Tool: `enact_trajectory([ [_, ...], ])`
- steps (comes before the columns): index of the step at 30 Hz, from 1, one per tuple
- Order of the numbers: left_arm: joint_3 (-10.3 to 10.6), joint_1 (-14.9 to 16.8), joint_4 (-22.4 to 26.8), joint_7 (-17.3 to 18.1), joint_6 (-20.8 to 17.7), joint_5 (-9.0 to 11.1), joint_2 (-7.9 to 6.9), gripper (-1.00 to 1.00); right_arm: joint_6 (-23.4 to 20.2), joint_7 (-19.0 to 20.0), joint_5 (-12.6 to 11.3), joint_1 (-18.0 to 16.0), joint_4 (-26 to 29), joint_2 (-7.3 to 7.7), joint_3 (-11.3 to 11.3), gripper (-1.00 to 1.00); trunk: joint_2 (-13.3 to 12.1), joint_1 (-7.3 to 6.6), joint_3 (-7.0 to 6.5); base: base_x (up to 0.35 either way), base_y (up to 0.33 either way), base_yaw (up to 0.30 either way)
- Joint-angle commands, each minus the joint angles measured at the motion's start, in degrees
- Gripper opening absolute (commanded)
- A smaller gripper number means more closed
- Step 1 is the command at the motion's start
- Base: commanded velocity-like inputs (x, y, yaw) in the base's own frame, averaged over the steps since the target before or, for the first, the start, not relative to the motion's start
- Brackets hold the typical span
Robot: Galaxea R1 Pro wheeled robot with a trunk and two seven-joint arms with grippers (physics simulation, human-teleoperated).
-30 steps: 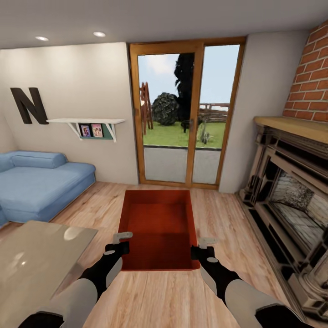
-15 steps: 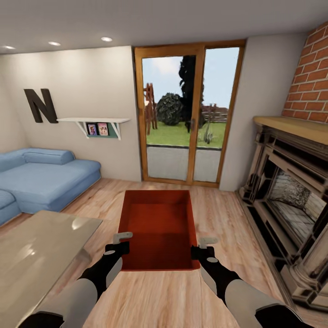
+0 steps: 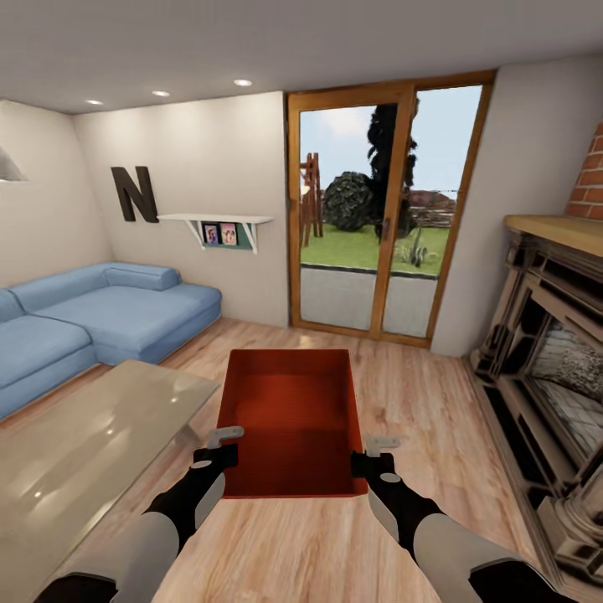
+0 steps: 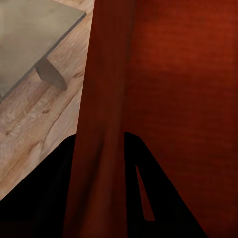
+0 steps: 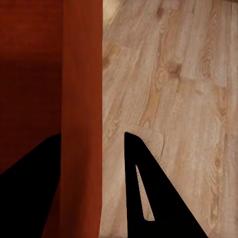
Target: Move the two storage containers from the living room to the garage. In the garage, place one container on the floor and stack the other container on top of it (either order is fine).
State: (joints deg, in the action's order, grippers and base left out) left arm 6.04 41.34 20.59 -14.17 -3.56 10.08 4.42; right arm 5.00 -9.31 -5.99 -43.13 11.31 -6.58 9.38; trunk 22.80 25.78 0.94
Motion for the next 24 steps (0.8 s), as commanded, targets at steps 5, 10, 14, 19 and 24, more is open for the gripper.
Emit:
enact_trajectory([
  [5,0.03,0.05,0.3,-0.69,-0.31,-0.24,0.06,-1.0,0.19,-0.27,-0.96,-0.02,-0.15,-0.01,0.37,-1.0,0.11,0.0,0.1,-0.297,-0.163,0.267],
  [10,0.03,0.05,0.27,-0.69,-0.31,-0.25,0.01,-1.0,0.19,-0.27,-0.96,-0.02,-0.15,-0.01,0.37,-1.0,0.11,0.0,0.1,-0.292,-0.167,0.267],
  [14,0.06,0.06,0.25,-1.16,-0.31,-0.28,0.01,-1.0,0.19,-0.27,-0.96,-0.02,-0.15,-0.01,0.37,-1.0,0.11,0.0,0.1,-0.277,-0.168,0.267],
  [19,0.11,0.06,0.24,-2.02,-0.31,-0.24,0.05,-1.0,0.19,-0.27,-0.96,-0.02,-0.16,-0.01,0.37,-1.0,0.11,0.0,0.1,-0.266,-0.168,0.267],
  [24,0.12,0.05,0.24,-2.09,-0.31,-0.24,0.06,-1.0,0.19,-0.27,-0.96,-0.02,-0.15,-0.01,0.37,-1.0,0.11,0.0,0.1,-0.261,-0.168,0.267],
])
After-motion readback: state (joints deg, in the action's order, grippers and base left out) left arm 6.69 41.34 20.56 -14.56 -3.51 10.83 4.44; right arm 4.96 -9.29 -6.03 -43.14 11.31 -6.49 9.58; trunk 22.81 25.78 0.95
